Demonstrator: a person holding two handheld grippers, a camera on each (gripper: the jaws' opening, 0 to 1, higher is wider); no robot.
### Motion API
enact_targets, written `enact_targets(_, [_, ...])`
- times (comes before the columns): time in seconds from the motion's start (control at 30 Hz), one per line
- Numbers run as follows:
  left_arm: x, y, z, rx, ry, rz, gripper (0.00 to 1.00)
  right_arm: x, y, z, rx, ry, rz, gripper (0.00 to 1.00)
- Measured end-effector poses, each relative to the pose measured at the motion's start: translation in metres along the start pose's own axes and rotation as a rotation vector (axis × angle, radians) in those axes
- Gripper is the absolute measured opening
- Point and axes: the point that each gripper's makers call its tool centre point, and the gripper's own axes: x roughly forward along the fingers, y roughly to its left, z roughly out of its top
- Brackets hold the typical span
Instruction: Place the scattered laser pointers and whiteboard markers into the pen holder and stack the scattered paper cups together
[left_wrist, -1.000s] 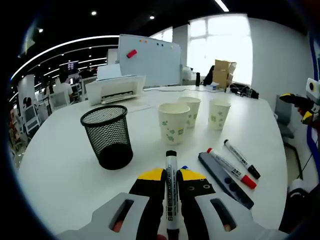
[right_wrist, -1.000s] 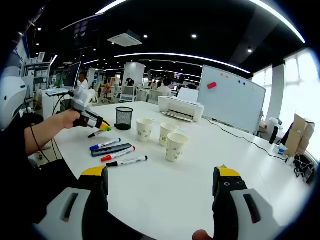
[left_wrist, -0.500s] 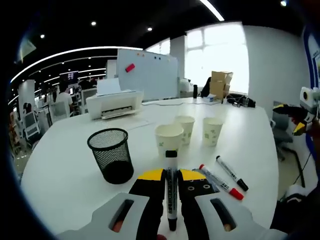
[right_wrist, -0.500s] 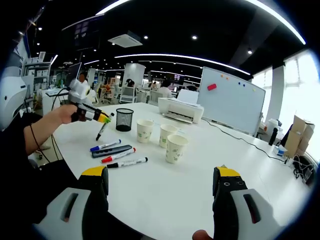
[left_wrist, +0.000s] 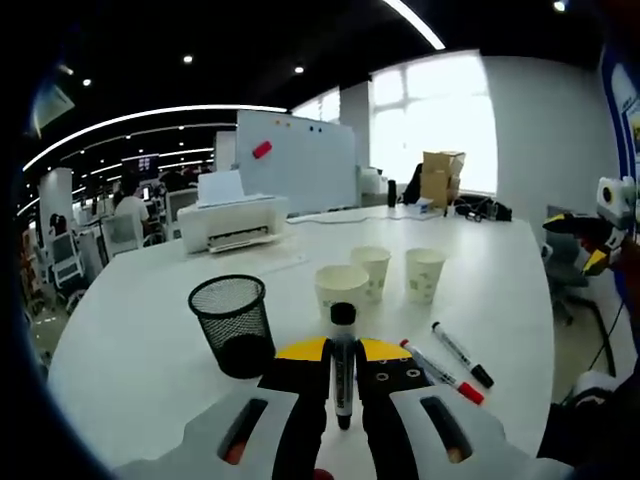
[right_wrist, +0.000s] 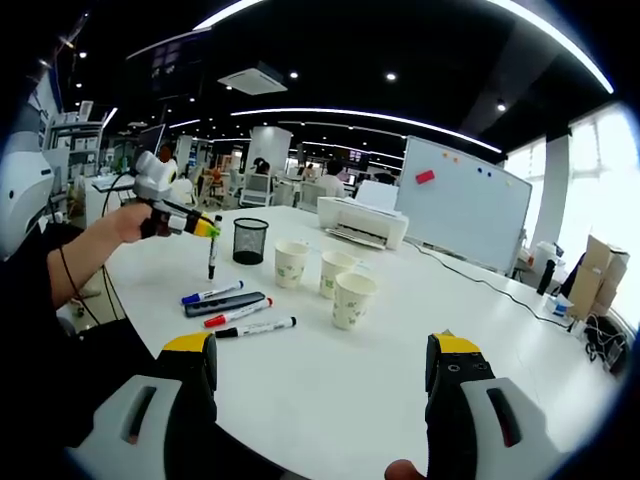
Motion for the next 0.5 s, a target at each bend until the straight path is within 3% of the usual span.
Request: enact_targets(0.5, [-0.008,-0.002,0.011,-0.003,-0.033,-0.016,0.15,0.001,0.0,0.002,-0.006,-0.001,0.002,0.81])
